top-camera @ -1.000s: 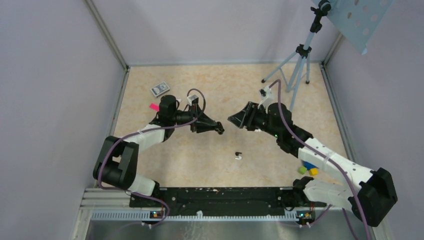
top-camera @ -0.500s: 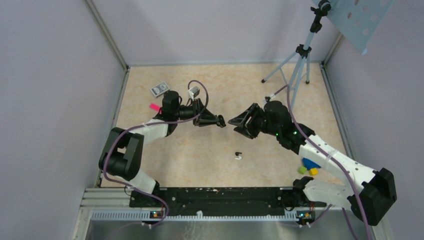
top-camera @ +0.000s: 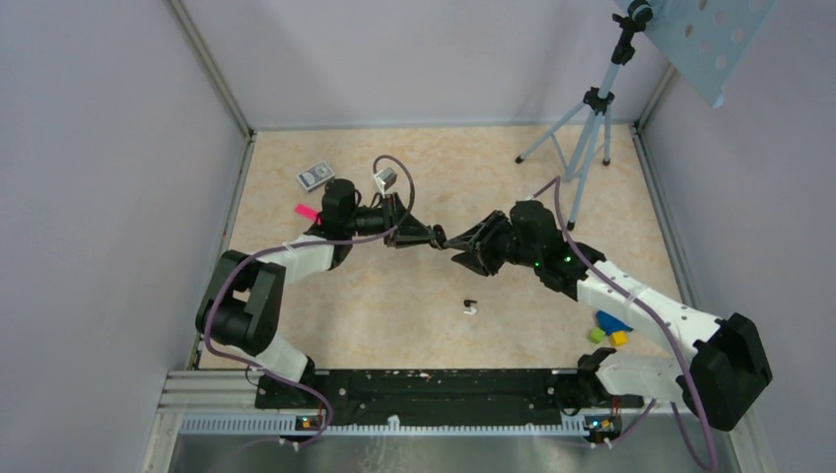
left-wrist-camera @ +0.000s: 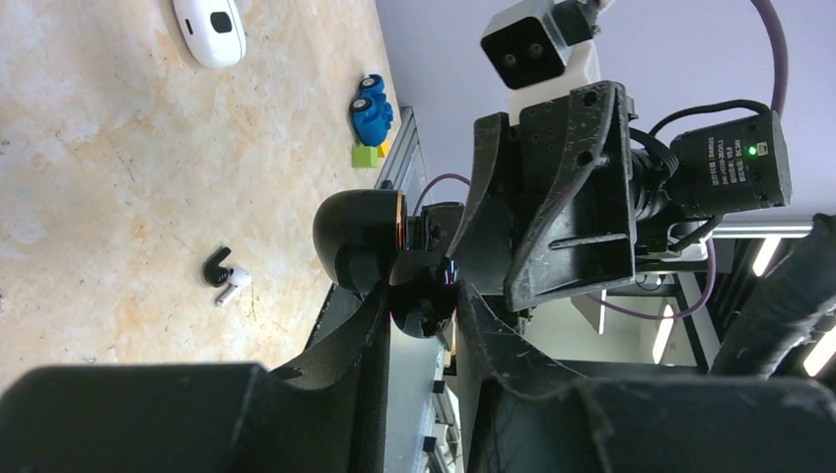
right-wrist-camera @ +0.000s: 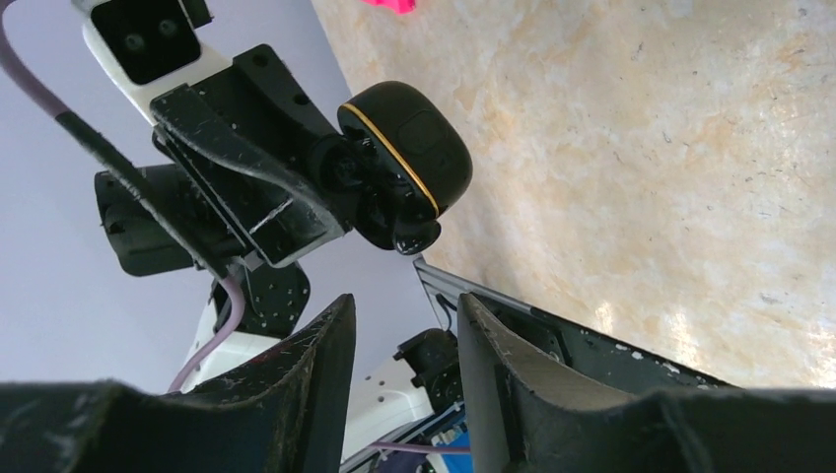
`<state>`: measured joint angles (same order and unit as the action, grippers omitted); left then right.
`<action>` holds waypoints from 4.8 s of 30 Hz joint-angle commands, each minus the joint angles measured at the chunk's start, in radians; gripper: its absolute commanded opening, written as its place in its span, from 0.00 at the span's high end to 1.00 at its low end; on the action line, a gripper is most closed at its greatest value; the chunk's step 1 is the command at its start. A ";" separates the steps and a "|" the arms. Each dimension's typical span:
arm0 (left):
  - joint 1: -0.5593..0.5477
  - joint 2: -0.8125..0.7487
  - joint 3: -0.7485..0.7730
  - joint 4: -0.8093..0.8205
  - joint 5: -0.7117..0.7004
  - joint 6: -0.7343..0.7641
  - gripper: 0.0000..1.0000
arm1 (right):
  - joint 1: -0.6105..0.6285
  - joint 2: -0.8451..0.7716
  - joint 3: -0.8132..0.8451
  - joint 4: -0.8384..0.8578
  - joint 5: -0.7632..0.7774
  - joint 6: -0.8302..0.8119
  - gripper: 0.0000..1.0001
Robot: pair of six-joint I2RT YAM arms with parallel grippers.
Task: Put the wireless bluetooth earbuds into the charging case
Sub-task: Adjust the left earbud in the left side groove of the charging case.
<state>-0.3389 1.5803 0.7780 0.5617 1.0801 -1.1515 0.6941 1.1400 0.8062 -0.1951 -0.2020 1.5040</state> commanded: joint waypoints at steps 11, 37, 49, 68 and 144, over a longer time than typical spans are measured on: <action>-0.014 0.010 -0.008 0.122 0.013 0.010 1.00 | 0.010 0.062 -0.020 0.124 -0.039 0.068 0.68; -0.020 0.003 -0.047 0.141 0.028 -0.003 1.00 | -0.015 0.052 -0.038 0.120 -0.021 0.047 0.83; -0.022 0.001 -0.042 0.142 0.037 -0.005 1.00 | -0.015 0.067 -0.012 0.094 -0.014 0.004 0.79; -0.032 -0.005 -0.047 0.075 0.059 0.051 1.00 | -0.016 0.072 0.036 0.022 0.023 -0.104 0.82; -0.043 -0.009 0.149 -0.513 0.038 0.231 1.00 | 0.156 0.040 0.227 -0.311 0.241 -0.513 0.56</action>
<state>-0.3798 1.6188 0.9100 -0.0219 1.1213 -0.9390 0.8131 1.1625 1.0039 -0.4671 0.0048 0.8093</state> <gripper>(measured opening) 0.313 0.444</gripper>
